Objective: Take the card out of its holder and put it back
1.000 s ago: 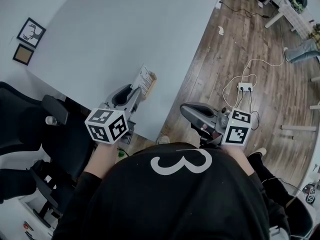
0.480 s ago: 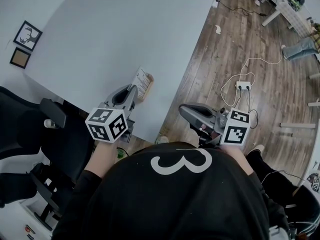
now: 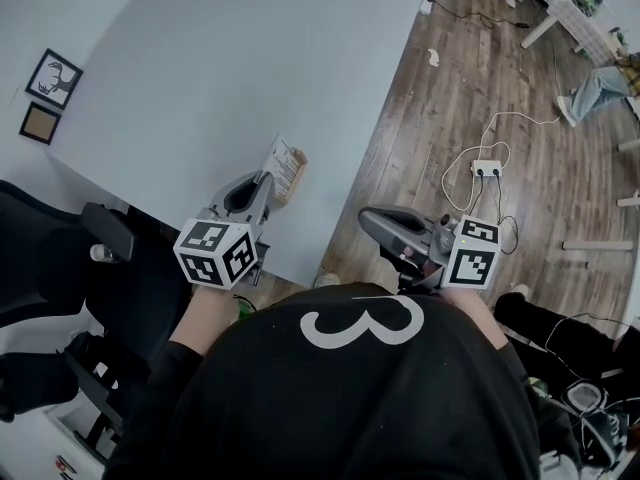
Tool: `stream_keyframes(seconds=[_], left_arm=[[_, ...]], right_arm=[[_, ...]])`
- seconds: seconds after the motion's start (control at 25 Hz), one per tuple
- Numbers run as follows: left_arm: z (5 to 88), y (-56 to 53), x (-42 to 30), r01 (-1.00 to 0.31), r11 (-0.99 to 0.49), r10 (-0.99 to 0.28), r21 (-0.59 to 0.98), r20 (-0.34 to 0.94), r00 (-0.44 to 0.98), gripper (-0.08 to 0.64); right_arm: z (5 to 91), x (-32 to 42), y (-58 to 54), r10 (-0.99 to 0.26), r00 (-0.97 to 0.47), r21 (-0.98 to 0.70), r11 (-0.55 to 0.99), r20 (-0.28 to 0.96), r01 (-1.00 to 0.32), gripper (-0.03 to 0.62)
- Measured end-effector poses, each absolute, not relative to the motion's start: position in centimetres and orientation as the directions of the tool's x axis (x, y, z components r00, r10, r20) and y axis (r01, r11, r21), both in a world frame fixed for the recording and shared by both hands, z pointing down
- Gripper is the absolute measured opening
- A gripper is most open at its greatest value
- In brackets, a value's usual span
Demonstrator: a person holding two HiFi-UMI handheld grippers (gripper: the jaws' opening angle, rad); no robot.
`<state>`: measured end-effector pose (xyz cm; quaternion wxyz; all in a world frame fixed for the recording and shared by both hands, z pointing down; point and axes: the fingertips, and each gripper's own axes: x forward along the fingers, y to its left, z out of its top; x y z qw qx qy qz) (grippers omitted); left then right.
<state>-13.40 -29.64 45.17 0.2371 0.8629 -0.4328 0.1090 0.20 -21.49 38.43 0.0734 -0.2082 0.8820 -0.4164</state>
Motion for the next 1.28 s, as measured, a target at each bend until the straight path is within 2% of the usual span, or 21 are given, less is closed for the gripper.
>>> stream_keyframes(seconds=[0.4, 0.92, 1.28], left_arm=[[43.4, -30.2, -13.8, -0.808, -0.504, -0.722, 0.305, 0.365, 0.588, 0.029], [37.3, -28.5, -15.0, -0.807, -0.506, -0.776, 0.304, 0.25, 0.58, 0.028], [34.2, -23.4, -13.9, -0.766, -0.497, -0.772, 0.407, 0.194, 0.605, 0.028]], right_arm=[[38.2, 0.2, -21.6, -0.429, -0.902, -0.761, 0.569, 0.048, -0.311, 0.011], [36.6, -0.3, -19.5, -0.415, -0.909, -0.738, 0.605, 0.027, -0.298, 0.011], [36.2, 0.9, -16.8, -0.395, -0.919, -0.741, 0.614, 0.012, -0.273, 0.011]])
